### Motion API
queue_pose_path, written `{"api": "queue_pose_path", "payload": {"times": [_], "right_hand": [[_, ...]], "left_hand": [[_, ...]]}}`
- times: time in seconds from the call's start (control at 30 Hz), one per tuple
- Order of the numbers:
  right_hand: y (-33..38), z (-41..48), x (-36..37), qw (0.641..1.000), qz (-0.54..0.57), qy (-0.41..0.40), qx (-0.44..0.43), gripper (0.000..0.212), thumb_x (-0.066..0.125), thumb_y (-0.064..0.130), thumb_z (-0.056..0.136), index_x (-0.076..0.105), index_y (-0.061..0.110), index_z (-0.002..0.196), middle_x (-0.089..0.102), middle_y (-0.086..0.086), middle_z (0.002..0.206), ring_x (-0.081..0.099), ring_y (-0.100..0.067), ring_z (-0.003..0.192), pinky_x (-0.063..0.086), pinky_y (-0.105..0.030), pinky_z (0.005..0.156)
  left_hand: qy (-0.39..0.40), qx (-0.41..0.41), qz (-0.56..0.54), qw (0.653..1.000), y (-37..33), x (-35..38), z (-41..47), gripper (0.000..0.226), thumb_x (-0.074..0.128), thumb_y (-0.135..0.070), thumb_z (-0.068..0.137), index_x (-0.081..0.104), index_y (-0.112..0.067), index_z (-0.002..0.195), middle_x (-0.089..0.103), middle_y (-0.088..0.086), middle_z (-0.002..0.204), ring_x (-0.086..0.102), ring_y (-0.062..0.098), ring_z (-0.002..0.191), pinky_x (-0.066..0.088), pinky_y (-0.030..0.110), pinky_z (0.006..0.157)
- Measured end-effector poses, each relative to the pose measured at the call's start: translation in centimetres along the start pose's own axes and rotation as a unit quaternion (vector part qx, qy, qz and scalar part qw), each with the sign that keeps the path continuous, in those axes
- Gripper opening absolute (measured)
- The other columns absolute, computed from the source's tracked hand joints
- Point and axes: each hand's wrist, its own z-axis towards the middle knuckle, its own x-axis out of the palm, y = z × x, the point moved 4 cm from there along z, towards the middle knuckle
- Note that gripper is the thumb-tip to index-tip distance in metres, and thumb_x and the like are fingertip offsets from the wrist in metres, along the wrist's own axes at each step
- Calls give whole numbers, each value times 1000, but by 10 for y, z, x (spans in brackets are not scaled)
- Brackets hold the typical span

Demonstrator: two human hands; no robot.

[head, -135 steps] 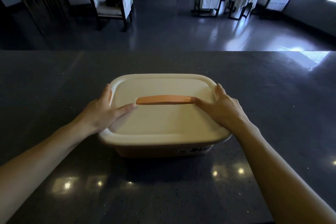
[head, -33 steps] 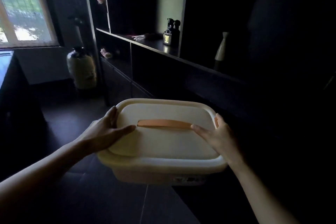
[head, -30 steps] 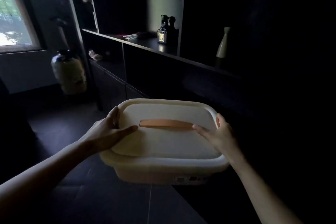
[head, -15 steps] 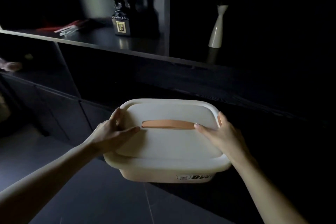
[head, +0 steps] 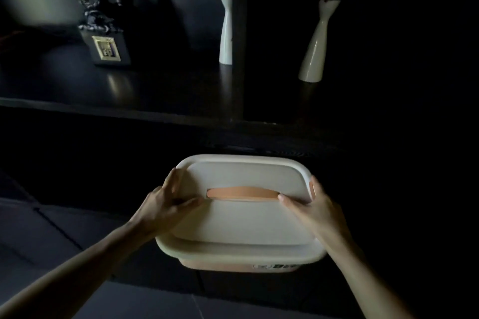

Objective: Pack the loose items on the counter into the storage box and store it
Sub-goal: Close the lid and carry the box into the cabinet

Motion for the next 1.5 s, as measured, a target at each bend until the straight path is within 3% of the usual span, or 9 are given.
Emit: {"api": "queue_pose_path", "payload": {"times": [0.1,0.23,0.33,0.6,0.73,0.87,1.07,1.23,1.5], "right_hand": [[6,16,21,1000,9,-13,23,106,59,78,57,20,32,144,53,-6,132,55,-29,114,49,-37,88],[9,33,44,998,4,-50,46,105,58,79,56,19,34,144,55,-6,129,57,-29,111,51,-35,82],[9,44,57,996,-7,-61,60,107,54,83,53,18,36,143,55,-8,129,56,-29,111,51,-38,84],[13,78,66,993,-34,-84,77,114,36,93,41,13,43,141,51,-8,132,52,-31,116,47,-41,86],[16,89,63,992,-37,-98,72,113,36,92,42,14,42,141,51,-8,133,51,-32,117,47,-42,87],[19,96,62,992,-30,-99,69,102,54,79,59,17,36,143,49,-9,136,49,-32,120,45,-42,89],[20,102,57,994,-35,-87,57,93,56,76,64,25,31,140,54,-11,128,53,-32,114,49,-38,85],[20,104,59,993,-55,-90,62,97,55,76,66,18,32,144,48,-12,135,49,-34,119,46,-39,86],[25,94,55,985,-140,-85,59,97,43,82,66,10,36,145,41,-13,140,42,-35,125,42,-42,91]], "left_hand": [[32,20,0,999,13,-1,33,70,64,-61,70,32,-37,127,58,-5,94,56,3,77,42,16,57],[54,37,13,998,30,6,70,88,62,-65,70,21,-31,140,57,0,103,59,17,87,46,26,69],[51,55,1,997,39,10,89,83,63,-64,69,23,-33,136,56,-6,93,57,14,78,47,26,66],[59,40,-7,997,47,22,126,88,57,-73,65,18,-38,135,58,5,105,61,22,86,54,34,70],[66,41,-13,997,44,27,138,80,57,-74,63,29,-34,127,61,4,99,62,22,81,55,37,67],[63,37,-14,997,43,30,146,81,58,-72,64,31,-30,128,59,3,99,61,19,81,51,30,62],[59,30,-5,998,43,33,153,78,58,-70,66,35,-23,124,54,-10,81,57,4,69,42,13,46],[71,13,15,997,45,34,152,86,54,-75,64,21,-36,134,56,16,107,59,32,92,54,42,75],[3,7,141,990,36,27,119,80,40,-75,73,5,-44,139,42,15,119,56,38,97,52,42,69]]}}
